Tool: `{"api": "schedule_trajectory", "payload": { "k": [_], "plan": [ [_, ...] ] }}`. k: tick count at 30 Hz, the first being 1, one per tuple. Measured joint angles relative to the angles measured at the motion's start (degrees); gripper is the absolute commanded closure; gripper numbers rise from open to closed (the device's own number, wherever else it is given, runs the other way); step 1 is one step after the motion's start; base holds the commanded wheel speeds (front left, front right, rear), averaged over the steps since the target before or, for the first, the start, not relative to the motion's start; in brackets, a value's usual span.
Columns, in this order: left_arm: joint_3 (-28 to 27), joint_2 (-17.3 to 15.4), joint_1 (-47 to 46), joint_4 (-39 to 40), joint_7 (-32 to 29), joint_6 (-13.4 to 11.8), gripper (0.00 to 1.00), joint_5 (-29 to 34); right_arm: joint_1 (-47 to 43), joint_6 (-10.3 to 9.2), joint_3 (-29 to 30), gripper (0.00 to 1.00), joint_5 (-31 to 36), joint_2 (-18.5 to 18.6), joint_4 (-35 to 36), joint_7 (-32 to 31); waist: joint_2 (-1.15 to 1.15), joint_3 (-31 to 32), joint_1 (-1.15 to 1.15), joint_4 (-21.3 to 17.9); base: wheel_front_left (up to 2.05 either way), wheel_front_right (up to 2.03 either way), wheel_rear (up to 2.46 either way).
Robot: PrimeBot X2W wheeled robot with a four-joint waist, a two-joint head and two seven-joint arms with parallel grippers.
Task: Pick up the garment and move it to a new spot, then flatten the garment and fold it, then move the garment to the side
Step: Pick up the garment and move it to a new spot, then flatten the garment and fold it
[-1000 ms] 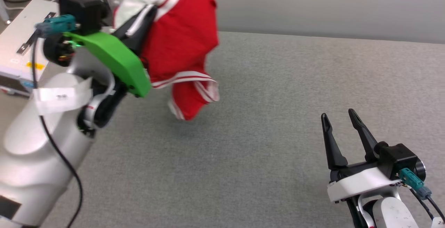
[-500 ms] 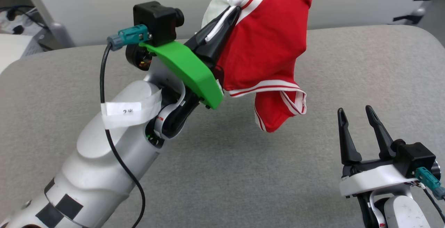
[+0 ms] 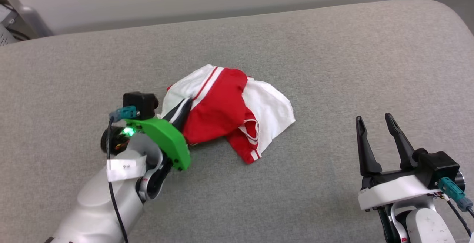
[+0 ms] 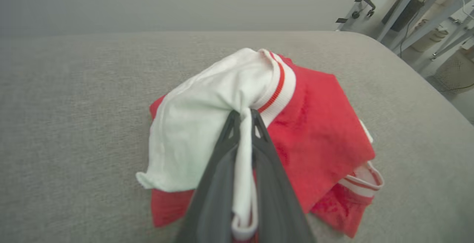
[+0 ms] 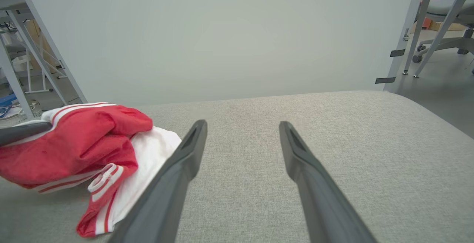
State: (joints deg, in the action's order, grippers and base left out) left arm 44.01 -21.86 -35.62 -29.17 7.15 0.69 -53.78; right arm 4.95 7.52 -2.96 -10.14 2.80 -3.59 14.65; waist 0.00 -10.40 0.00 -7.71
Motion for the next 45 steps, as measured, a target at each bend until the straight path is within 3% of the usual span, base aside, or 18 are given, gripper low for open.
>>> {"api": "schedule_trajectory", "payload": {
  "k": [5, 6, 7, 8, 17, 22, 26, 32, 45],
  "plan": [
    [1.0, 0.0, 0.3, -8.1, 3.3, -1.6, 1.00, 2.9, 0.2, 0.00, 0.1, 0.00, 0.5, 0.0, -0.8, 0.0, 0.00, -0.5, 0.00, 1.8, 0.00, 0.00, 0.00],
    [0.9, 0.2, 0.3, -9.7, 3.8, -2.4, 0.80, 3.0, 0.2, 0.00, 0.1, 0.00, 0.6, 0.0, -1.1, 0.0, 0.00, -0.4, 0.00, 2.3, 0.00, 0.00, 0.00],
    [0.8, 0.4, 0.3, -11.0, 4.1, -3.1, 0.25, 3.1, 0.2, 0.00, 0.0, 0.00, 0.8, 0.0, -1.4, 0.0, 0.00, -0.4, 0.00, 2.6, 0.00, 0.00, 0.00],
    [1.2, 0.5, 0.3, -12.4, 4.3, -3.5, 0.00, 3.8, 0.2, 0.00, 0.1, 0.00, 0.9, 0.0, -1.6, 0.0, 0.00, -0.2, 0.00, 3.1, 0.00, 0.00, 0.00],
    [1.6, 2.2, 0.4, -14.4, 7.3, -3.5, 0.00, 8.3, 0.0, 0.00, 1.8, 0.00, 2.4, 0.0, -2.4, 0.0, 0.00, 2.5, 0.00, 6.2, 0.00, 0.00, 0.00],
    [-6.2, 0.7, 2.6, -0.5, 7.5, -5.3, 0.00, 17.2, -1.1, 0.00, 3.0, 0.00, 3.1, 0.0, -2.0, 0.0, 0.00, 4.2, 0.00, 8.5, 0.00, 0.00, 0.00],
    [-13.1, 0.2, 10.5, 11.0, 7.5, -6.1, 0.00, 24.3, -2.2, 0.00, 3.7, 0.00, 4.5, 0.0, -1.7, 0.0, 0.00, 5.3, 0.00, 10.2, 0.00, 0.00, 0.00],
    [-21.2, 2.4, 21.5, 21.9, 7.5, -6.3, 0.00, 31.7, -4.1, 0.01, 4.7, 0.00, 4.9, 0.0, -1.3, 0.0, 0.00, 6.7, 0.00, 12.2, 0.00, 0.00, 0.00],
    [-30.9, 9.9, 32.9, 26.7, 7.5, -0.8, 0.00, 40.5, -6.7, 0.00, 4.7, 0.00, 4.3, 0.0, -2.7, 0.0, 0.00, 9.2, 0.00, 13.6, 0.00, 0.00, 0.00]
  ]
}}
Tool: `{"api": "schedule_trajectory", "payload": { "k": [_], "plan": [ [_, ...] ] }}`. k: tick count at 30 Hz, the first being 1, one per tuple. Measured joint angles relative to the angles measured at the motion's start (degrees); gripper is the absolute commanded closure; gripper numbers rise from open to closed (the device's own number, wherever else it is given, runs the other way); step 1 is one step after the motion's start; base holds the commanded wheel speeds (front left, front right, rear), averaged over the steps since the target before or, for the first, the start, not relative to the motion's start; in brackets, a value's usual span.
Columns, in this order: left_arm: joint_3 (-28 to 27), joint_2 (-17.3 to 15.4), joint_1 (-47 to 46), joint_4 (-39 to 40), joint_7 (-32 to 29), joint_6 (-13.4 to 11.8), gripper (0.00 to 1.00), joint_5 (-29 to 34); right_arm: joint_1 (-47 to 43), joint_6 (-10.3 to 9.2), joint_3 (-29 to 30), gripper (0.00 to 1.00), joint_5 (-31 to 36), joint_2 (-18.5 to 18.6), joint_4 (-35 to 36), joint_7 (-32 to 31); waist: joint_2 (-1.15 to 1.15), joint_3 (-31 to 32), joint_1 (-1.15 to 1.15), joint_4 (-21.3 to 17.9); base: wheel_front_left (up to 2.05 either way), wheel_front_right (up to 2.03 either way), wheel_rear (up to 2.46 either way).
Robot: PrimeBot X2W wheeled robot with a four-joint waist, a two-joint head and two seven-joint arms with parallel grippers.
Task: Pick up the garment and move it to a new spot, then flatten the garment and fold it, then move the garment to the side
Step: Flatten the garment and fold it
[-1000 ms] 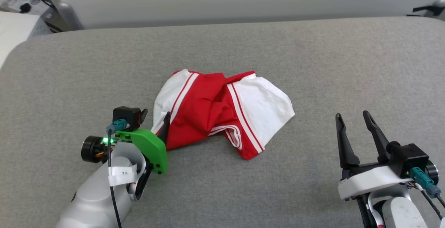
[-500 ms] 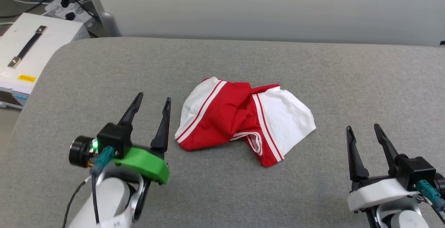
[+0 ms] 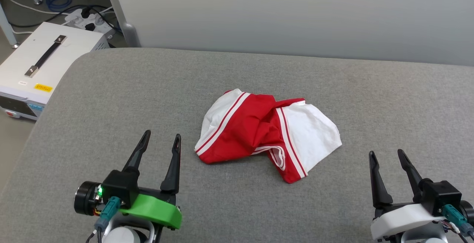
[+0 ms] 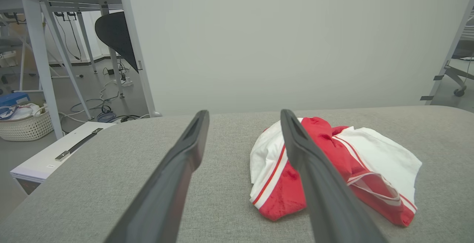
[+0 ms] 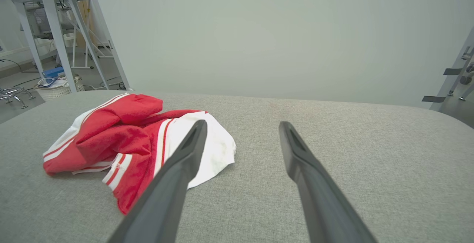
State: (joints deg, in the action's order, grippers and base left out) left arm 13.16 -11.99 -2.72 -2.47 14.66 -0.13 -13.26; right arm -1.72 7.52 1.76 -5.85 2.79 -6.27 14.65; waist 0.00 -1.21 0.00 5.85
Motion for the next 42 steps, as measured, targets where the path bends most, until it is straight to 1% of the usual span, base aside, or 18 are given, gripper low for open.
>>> {"api": "schedule_trajectory", "payload": {
  "k": [5, 8, 11, 12, 15, 19, 22, 26, 29, 31, 38, 39, 40, 41, 42],
  "plan": [
    [-2.0, 1.9, 0.0, 0.0, 0.0, 2.2, 0.00, 2.0, -0.1, 0.00, -0.3, 0.00, 0.2, 0.5, -1.3, -0.4, 0.00, -0.5, 0.00, 0.7, 0.00, 0.00, 0.00],
    [-2.7, 3.0, 0.0, -0.2, 0.0, 3.2, 0.00, 3.0, 0.3, 0.00, -1.4, 0.00, 0.2, 2.1, -2.1, -4.1, 0.00, -1.0, 0.00, 1.3, 0.00, 0.00, 0.00],
    [-3.3, 3.8, -0.1, -0.4, 0.0, 3.9, 0.00, 3.8, 1.9, 0.01, -3.9, 0.00, -0.5, 5.1, -3.2, -11.4, 0.00, -1.7, 0.00, 2.0, 0.00, 0.00, 0.00],
    [-3.6, 4.1, -0.1, -0.5, 0.0, 4.2, 0.00, 4.0, 3.0, 0.01, -5.3, 0.00, -1.3, 6.6, -3.6, -15.3, 0.00, -2.2, 0.00, 2.2, 0.00, 0.00, 0.00],
    [-4.2, 4.8, -0.3, -0.7, 0.0, 4.9, 0.00, 4.4, 6.3, 0.01, -7.3, 0.00, -4.1, 10.1, -3.7, -23.9, 0.00, -3.4, 0.00, 2.9, 0.00, 0.00, 0.00],
    [-4.6, 5.9, -1.3, -0.2, 0.0, 5.5, 0.00, 4.9, 11.2, 0.01, -8.6, 0.00, -8.3, 14.4, -3.7, -34.9, 0.00, -5.2, 0.00, 4.1, 0.00, 0.00, 0.00],
    [-5.1, 6.7, -1.9, 0.1, 0.0, 6.0, 0.00, 5.0, 14.2, 0.01, -9.7, 0.00, -10.8, 17.0, -3.7, -42.2, 0.00, -6.4, 0.00, 5.1, 0.00, 0.00, 0.00],
    [-5.5, 7.1, -2.4, 0.2, 0.0, 6.4, 0.00, 5.5, 18.0, 0.01, -11.7, 0.00, -14.5, 18.9, -3.3, -50.1, 0.00, -8.2, 0.00, 6.5, 0.00, 0.00, 0.00],
    [-5.6, 7.5, -3.1, 0.6, 0.0, 6.6, 0.00, 5.6, 19.9, 0.01, -12.3, 0.00, -16.2, 19.6, -3.4, -54.1, 0.00, -9.4, -0.01, 7.5, 0.00, 0.00, 0.00],
    [-5.6, 7.8, -3.8, 0.6, 0.0, 6.8, 0.00, 5.7, 20.8, 0.01, -12.8, 0.00, -16.2, 20.4, -3.9, -55.5, 0.00, -10.1, -0.01, 8.3, 0.00, 0.00, 0.00],
    [-5.2, 8.4, -5.0, 0.5, 0.0, 7.0, 0.00, 6.6, 23.7, 0.00, -13.4, 0.00, -16.0, 20.9, -7.6, -56.3, 0.00, -13.1, -0.01, 12.0, 0.00, 0.00, 0.00],
    [-4.7, 8.4, -5.0, 0.2, 0.0, 7.2, 0.00, 8.1, 24.1, 0.00, -13.8, 0.66, -15.7, 21.2, -8.8, -55.9, 0.00, -13.7, -0.01, 13.0, 0.00, 0.00, 0.00],
    [-4.5, 8.5, -5.0, 0.1, 0.0, 7.2, 0.00, 8.5, 24.1, 0.00, -13.9, 0.85, -15.7, 21.3, -9.2, -55.6, 0.00, -13.9, -0.01, 13.2, 0.00, 0.00, 0.00],
    [-4.4, 8.5, -5.0, 0.0, 0.0, 7.2, 0.00, 8.7, 24.1, 0.00, -14.2, 1.00, -15.7, 21.4, -9.6, -55.0, 0.00, -13.9, -0.01, 13.4, 0.00, 0.00, 0.00],
    [-4.4, 8.5, -5.0, -0.1, 0.0, 7.2, 0.00, 8.7, 24.1, 0.00, -14.5, 1.00, -15.7, 21.4, -10.0, -54.5, 0.00, -13.8, -0.01, 13.5, 0.00, 0.00, 0.00]
  ]
}}
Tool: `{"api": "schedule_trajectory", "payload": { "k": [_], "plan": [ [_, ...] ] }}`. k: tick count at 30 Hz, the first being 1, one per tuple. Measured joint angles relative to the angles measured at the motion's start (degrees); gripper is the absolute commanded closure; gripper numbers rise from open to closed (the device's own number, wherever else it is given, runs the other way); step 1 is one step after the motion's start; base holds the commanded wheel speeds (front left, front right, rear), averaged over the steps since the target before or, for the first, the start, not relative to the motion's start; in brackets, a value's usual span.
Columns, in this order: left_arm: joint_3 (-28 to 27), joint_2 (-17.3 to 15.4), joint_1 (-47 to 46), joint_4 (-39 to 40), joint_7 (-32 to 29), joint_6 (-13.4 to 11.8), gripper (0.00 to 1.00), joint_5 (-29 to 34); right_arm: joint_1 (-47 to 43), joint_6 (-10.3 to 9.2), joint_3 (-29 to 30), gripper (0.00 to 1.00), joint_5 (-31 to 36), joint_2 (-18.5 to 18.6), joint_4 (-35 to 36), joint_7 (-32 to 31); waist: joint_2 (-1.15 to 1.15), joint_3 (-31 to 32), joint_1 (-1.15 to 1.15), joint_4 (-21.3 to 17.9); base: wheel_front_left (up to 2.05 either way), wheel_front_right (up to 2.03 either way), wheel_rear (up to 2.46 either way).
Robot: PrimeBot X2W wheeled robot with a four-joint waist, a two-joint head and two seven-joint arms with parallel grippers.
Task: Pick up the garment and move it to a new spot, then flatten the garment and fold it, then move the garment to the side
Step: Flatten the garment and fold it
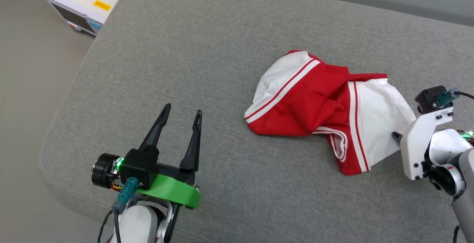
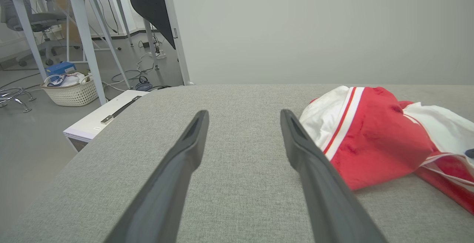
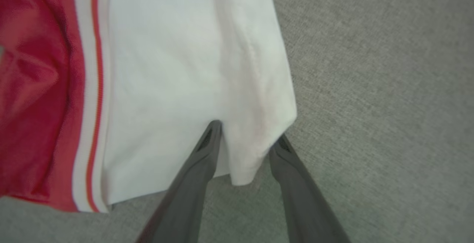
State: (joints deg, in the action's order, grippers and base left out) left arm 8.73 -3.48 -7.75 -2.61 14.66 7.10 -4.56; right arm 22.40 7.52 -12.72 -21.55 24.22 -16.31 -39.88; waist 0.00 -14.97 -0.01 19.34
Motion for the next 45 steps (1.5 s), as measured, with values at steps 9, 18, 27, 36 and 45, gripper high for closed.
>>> {"api": "schedule_trajectory", "payload": {
  "k": [9, 18, 27, 36, 45],
  "plan": [
    [-0.9, 0.1, 0.1, -0.7, 0.0, 0.1, 0.00, 0.3, -2.7, 0.01, -0.5, 1.00, -0.9, 0.1, -1.0, 2.7, 0.00, 2.5, 0.00, -2.1, 0.00, 0.00, 0.00],
    [-1.3, 0.1, 0.7, -1.3, 0.0, 0.2, 0.00, 0.3, -11.2, 0.01, 3.3, 1.00, -2.7, 5.3, 3.4, 0.4, 0.00, 5.4, 0.00, -6.3, 0.00, 0.00, 0.00],
    [-0.6, 0.1, 0.7, -2.5, 0.0, 0.2, 0.00, 0.3, -15.3, 0.02, 6.3, 0.37, -1.8, 7.6, 3.1, 2.5, 0.00, 7.1, 0.01, -9.4, 0.00, 0.00, 0.00],
    [0.5, 0.0, 0.7, -3.9, 0.0, 0.2, 0.00, -0.5, -14.8, 0.01, 9.1, 0.00, -0.3, 3.8, 5.4, 19.3, 0.00, 8.1, 0.01, -11.7, 0.00, 0.00, 0.00],
    [6.7, -1.1, 0.3, -11.7, -0.8, 0.2, 0.00, -5.6, -17.6, 0.01, 12.8, 0.00, 2.8, -3.4, 12.4, 34.6, 0.00, 8.3, 0.01, -14.4, 0.00, 0.00, 0.00]
  ]
}}
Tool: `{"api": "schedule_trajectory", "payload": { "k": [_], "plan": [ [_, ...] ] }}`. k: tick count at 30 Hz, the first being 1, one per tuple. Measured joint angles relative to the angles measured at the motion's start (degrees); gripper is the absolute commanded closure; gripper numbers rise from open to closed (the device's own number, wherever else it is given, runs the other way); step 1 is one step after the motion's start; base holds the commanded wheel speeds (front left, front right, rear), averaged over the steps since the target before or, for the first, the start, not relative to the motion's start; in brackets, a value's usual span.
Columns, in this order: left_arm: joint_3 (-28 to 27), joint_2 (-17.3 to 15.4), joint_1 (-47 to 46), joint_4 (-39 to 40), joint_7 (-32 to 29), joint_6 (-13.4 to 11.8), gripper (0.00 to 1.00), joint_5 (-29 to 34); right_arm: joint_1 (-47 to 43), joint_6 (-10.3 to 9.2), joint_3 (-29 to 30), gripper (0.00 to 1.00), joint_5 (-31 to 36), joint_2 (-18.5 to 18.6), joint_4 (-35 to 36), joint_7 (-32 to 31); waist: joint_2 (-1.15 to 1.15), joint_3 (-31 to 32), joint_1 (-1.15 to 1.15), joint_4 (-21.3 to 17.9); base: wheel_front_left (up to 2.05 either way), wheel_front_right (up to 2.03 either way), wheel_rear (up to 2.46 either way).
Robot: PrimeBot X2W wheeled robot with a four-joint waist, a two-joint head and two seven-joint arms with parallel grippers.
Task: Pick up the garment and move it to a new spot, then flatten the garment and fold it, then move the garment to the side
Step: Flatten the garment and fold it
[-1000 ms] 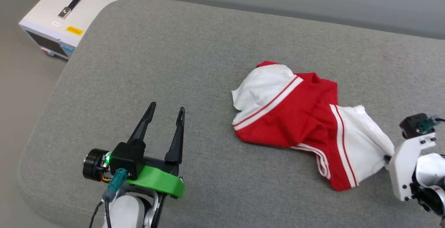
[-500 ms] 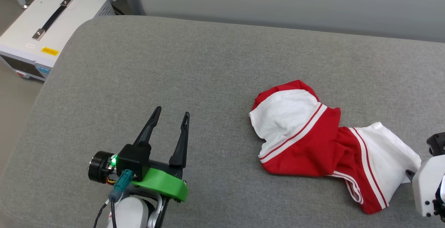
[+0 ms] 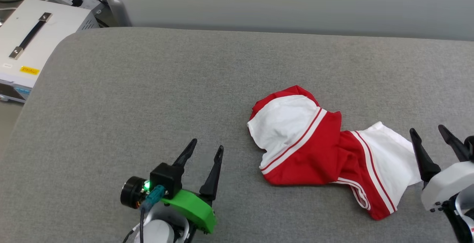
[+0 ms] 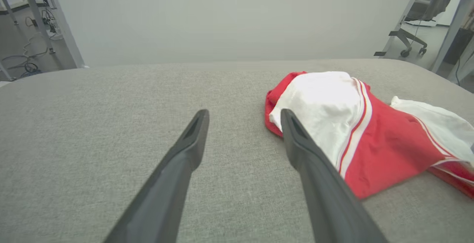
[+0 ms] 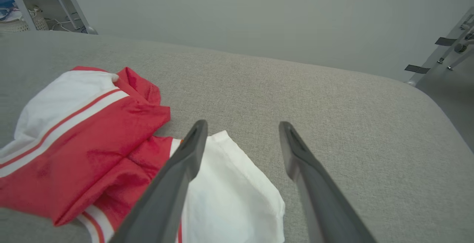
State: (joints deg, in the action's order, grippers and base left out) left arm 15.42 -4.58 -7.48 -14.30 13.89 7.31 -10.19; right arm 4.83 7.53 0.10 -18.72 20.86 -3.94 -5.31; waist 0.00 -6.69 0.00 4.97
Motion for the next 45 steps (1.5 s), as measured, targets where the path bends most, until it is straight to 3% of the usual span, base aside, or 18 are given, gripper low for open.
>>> {"api": "schedule_trajectory", "payload": {
  "k": [3, 6, 12, 18, 26, 35, 36, 37, 38, 45],
  "plan": [
    [1.3, -0.1, -2.7, -2.0, -4.6, 0.0, 0.00, -2.6, -1.4, 0.00, 0.8, 0.00, 1.3, -3.1, 2.5, 2.9, 0.00, -0.7, 0.00, -0.9, 0.00, 0.00, 0.00],
    [2.0, 0.1, -7.2, -3.5, -13.9, 0.0, 0.00, -5.0, -2.5, 0.00, 0.7, 0.00, 3.2, -5.6, 4.6, 4.0, 0.00, -1.6, 0.00, -1.9, 0.00, 0.00, 0.00],
    [3.4, 0.1, -15.1, -4.7, -29.6, -1.0, 0.00, -5.5, -3.3, 0.00, 0.0, 0.00, 5.6, -7.5, 5.5, 3.8, 0.00, -3.7, 0.00, -4.1, 0.00, 0.00, 0.00],
    [5.0, 0.2, -21.6, -5.9, -39.1, -2.5, 0.00, -4.7, -3.2, 0.00, -1.2, 0.00, 6.8, -8.3, 5.2, 3.8, 0.00, -6.3, 0.00, -6.4, 0.00, 0.00, 0.00],
    [6.9, -1.4, -25.0, -10.1, -44.1, -3.2, 0.00, -1.8, -2.1, 0.00, -2.0, 0.00, 7.0, -9.1, 4.3, 5.0, 0.00, -9.8, 0.00, -9.1, 0.00, 0.00, 0.00],
    [7.9, -2.1, -27.4, -13.8, -43.6, -3.5, 0.00, -1.0, -1.5, 0.00, -2.1, 0.00, 7.5, -9.5, 3.2, 5.7, 0.00, -12.5, 0.00, -10.4, 0.00, 0.00, 0.00],
    [8.1, -2.0, -27.7, -14.2, -43.6, -3.4, 0.22, -1.0, -1.3, 0.00, -2.1, 0.00, 7.7, -9.5, 3.0, 5.8, 0.00, -12.7, 0.00, -10.4, 0.00, 0.00, 0.00],
    [8.2, -2.0, -27.9, -14.5, -43.6, -3.4, 0.76, -1.0, -1.1, 0.00, -2.1, 0.00, 7.8, -9.6, 3.0, 6.1, 0.00, -12.7, 0.00, -10.3, 0.00, 0.00, 0.00],
    [8.4, -1.9, -28.2, -14.8, -43.7, -3.0, 1.00, -1.4, -1.0, 0.00, -2.1, 0.00, 7.9, -9.6, 2.9, 6.1, 0.00, -12.8, 0.00, -10.2, 0.00, 0.00, 0.00],
    [8.6, -1.1, -28.4, -16.0, -40.2, -2.2, 1.00, -3.1, -0.8, 0.00, -2.0, 0.00, 8.0, -9.6, 1.6, 6.2, 0.00, -12.1, 0.00, -9.4, 0.00, 0.00, 0.00]
  ]
}}
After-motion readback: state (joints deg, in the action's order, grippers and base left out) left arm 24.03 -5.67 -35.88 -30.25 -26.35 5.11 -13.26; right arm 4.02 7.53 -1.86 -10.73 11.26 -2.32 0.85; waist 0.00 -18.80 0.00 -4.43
